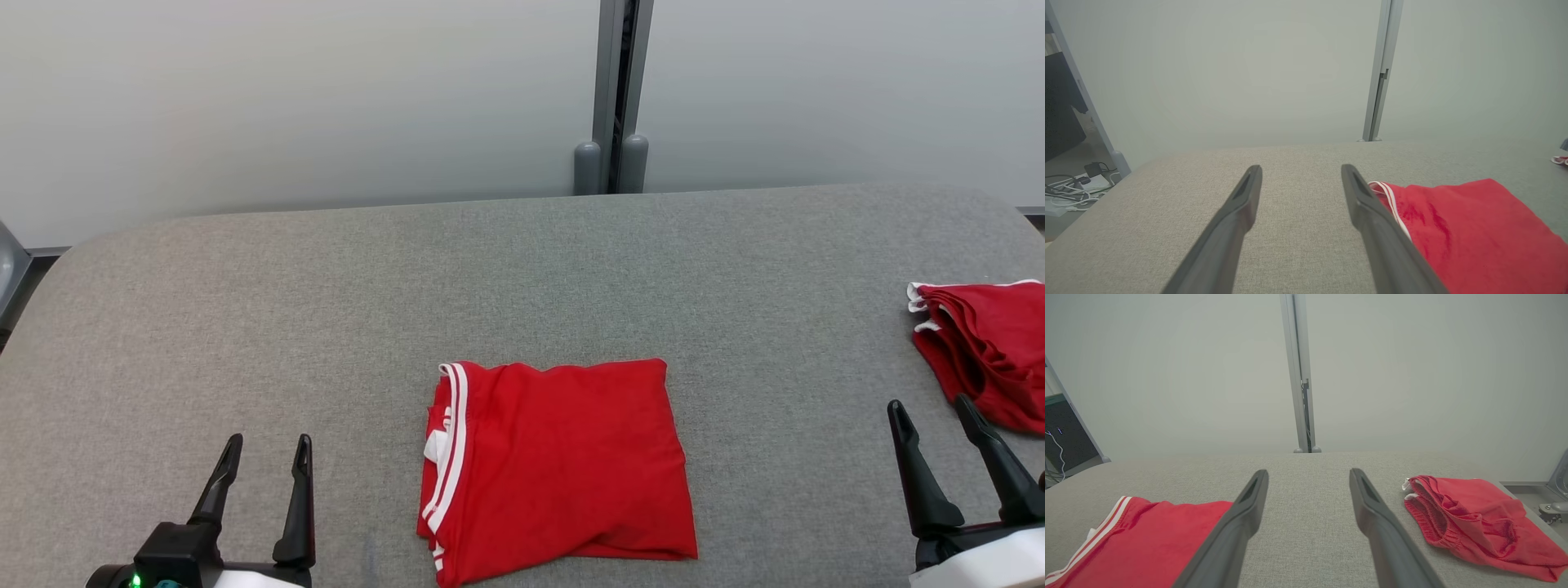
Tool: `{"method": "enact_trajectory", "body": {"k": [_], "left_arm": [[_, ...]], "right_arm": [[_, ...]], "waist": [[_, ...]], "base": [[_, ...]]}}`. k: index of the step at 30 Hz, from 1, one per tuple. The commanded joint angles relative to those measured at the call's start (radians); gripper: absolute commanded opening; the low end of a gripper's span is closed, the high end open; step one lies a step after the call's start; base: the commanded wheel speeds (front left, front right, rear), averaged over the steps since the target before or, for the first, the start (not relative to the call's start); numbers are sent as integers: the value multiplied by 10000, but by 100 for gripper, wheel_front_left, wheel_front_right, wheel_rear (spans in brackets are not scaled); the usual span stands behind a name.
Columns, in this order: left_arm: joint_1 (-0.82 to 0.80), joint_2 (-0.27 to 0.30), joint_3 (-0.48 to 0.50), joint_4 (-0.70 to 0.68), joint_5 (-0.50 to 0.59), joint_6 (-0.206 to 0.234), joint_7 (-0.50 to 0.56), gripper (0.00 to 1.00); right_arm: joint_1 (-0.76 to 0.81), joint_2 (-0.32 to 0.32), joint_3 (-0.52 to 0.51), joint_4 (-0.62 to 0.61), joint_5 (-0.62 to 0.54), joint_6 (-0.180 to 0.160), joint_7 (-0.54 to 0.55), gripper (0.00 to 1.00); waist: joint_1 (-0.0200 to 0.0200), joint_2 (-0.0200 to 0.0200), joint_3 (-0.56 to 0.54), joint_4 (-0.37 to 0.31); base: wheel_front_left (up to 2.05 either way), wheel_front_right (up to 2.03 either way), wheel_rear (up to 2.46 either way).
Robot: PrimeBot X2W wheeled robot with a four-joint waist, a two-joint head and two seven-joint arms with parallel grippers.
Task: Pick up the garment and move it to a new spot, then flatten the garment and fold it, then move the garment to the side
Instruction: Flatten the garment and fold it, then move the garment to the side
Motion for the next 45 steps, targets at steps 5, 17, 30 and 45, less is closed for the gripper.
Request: {"method": "enact_trajectory", "body": {"k": [5,17,30,45], "left_arm": [[-140,79,-30,-4,-57,67,-27,100],[-255,142,-89,58,-97,119,-77,100],[-682,148,-151,-103,-215,44,-218,100],[-2128,-44,-510,181,-113,-274,-530,100]], "right_arm": [[27,16,-2,27,73,2,-61,100],[-105,-5,53,157,104,2,-104,100],[-395,-109,113,247,176,2,-26,100],[-1759,-213,2050,2098,625,2,7,100]], "waist": [[0,-1,57,12],[0,-1,119,59],[0,-1,611,379],[0,-1,1873,1599]], "base": [[0,0,0],[0,0,0],[0,0,0],[0,0,0]]}}
